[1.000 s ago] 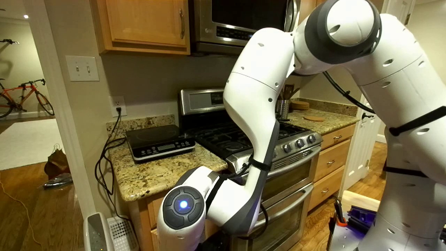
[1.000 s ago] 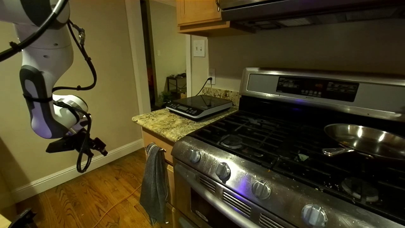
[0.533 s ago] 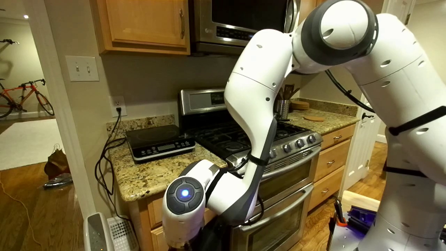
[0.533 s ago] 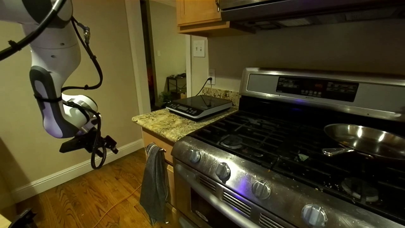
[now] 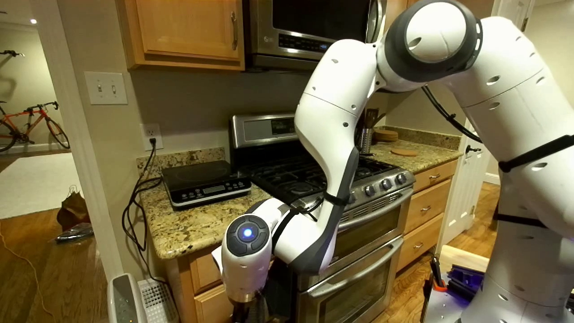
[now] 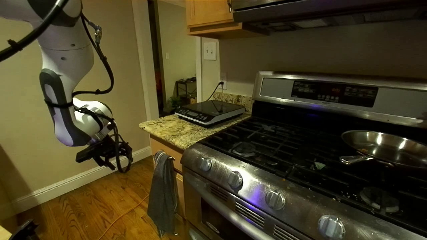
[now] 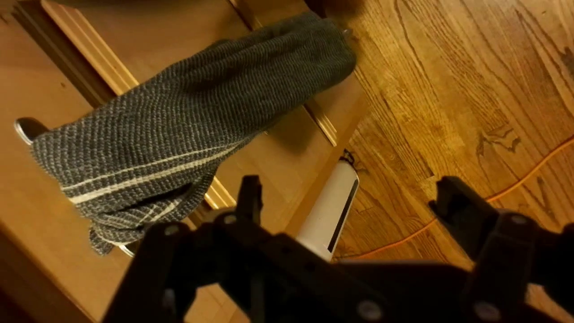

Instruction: Open the top left drawer

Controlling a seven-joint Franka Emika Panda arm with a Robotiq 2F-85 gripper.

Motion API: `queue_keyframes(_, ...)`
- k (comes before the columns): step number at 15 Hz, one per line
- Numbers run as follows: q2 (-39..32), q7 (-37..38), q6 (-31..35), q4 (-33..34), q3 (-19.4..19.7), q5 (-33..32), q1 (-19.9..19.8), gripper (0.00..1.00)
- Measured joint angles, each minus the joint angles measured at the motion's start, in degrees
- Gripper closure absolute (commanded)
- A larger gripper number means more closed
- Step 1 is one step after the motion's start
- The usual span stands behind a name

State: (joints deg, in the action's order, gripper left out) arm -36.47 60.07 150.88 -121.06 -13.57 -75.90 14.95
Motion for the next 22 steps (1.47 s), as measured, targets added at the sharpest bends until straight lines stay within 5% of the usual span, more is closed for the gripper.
queue_keyframes(11, 4.7, -2.7, -0.3, -2.7, 1.7, 0.1, -0.1, 0.0)
queue_keyframes(22, 2.1, -7.5, 1.7, 2.5, 6.5, -1.7, -2.1, 0.0)
